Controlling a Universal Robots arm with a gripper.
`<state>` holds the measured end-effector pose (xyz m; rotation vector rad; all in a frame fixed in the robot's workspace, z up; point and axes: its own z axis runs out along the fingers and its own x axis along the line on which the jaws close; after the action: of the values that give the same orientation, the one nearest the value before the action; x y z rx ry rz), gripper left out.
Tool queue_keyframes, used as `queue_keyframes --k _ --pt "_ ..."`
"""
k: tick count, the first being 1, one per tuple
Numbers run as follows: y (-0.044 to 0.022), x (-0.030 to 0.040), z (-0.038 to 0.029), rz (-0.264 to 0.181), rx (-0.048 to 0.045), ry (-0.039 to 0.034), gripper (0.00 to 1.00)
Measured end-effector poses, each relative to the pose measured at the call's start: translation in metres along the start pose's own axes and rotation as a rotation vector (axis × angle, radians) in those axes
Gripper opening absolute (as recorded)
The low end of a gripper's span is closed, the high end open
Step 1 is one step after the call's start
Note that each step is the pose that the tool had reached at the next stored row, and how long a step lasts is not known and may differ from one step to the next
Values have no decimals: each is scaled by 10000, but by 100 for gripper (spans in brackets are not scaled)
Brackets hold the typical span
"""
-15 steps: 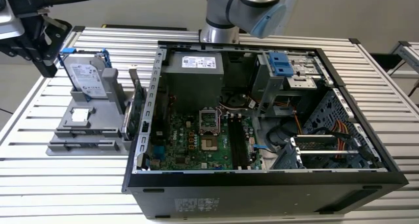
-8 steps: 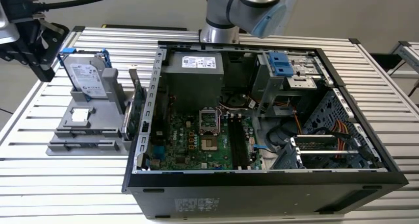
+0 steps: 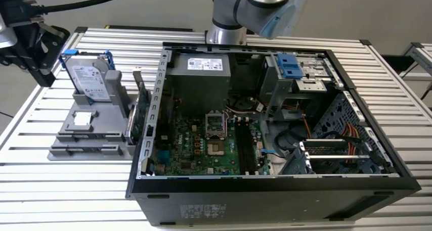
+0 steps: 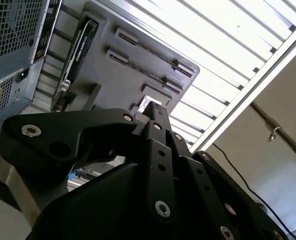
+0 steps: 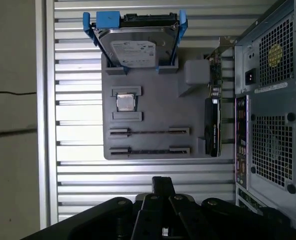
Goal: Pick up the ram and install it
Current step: 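Reach for the ram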
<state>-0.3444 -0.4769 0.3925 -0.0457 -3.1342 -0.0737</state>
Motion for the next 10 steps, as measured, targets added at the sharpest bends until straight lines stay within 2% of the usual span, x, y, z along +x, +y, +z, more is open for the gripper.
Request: queue_keyframes --k 6,10 --pt "-1 0 0 -3 0 0 0" --pt "-2 0 0 -154 2 8 0"
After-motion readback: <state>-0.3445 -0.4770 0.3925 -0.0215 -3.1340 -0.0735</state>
